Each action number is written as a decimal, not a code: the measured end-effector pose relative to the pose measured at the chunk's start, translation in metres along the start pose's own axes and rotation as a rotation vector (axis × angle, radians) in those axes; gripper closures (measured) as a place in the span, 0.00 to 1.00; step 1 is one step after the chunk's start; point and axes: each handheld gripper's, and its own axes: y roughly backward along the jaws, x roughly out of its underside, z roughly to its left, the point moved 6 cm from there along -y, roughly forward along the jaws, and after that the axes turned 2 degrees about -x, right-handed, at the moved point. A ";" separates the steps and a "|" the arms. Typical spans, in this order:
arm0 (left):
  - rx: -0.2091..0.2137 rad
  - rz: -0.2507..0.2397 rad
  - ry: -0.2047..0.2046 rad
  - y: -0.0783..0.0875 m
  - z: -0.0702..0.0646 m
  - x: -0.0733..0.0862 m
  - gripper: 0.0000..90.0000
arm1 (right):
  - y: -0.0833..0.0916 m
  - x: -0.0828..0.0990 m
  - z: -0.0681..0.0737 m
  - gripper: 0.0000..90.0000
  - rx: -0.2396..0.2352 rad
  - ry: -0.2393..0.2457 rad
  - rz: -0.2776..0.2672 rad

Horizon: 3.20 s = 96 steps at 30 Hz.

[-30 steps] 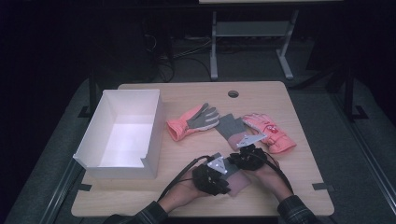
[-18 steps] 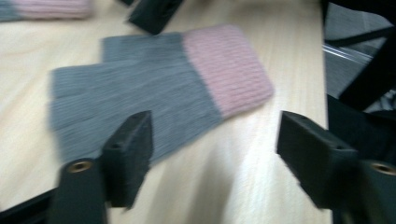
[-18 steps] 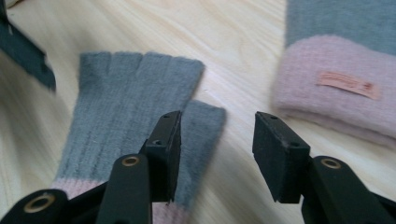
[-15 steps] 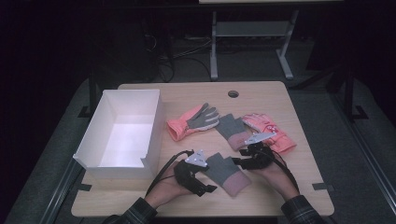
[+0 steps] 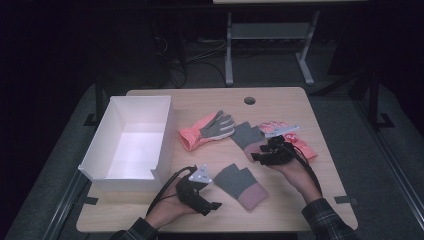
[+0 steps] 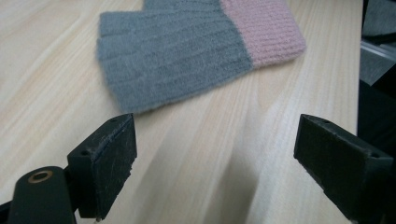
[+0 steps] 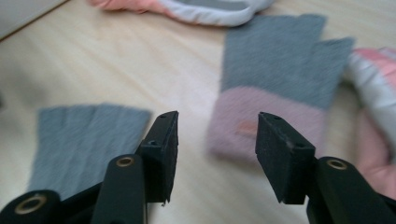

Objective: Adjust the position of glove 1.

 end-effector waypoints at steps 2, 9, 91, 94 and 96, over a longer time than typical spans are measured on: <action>-0.003 -0.012 0.010 0.002 0.000 0.002 0.14 | -0.001 -0.006 -0.006 0.59 0.011 -0.013 -0.012; 0.006 -0.006 0.004 0.004 0.003 0.010 0.15 | -0.011 -0.020 -0.028 0.73 0.074 -0.056 -0.029; -0.049 -0.030 0.035 0.003 0.017 0.011 0.16 | 0.039 -0.001 0.006 0.96 0.000 -0.059 -0.076; -0.047 -0.029 0.043 0.003 0.017 0.011 0.16 | 0.041 0.004 0.016 0.96 -0.012 -0.053 -0.071; -0.046 -0.032 0.040 0.003 0.017 0.011 0.16 | 0.042 0.008 0.025 0.96 -0.031 -0.049 -0.067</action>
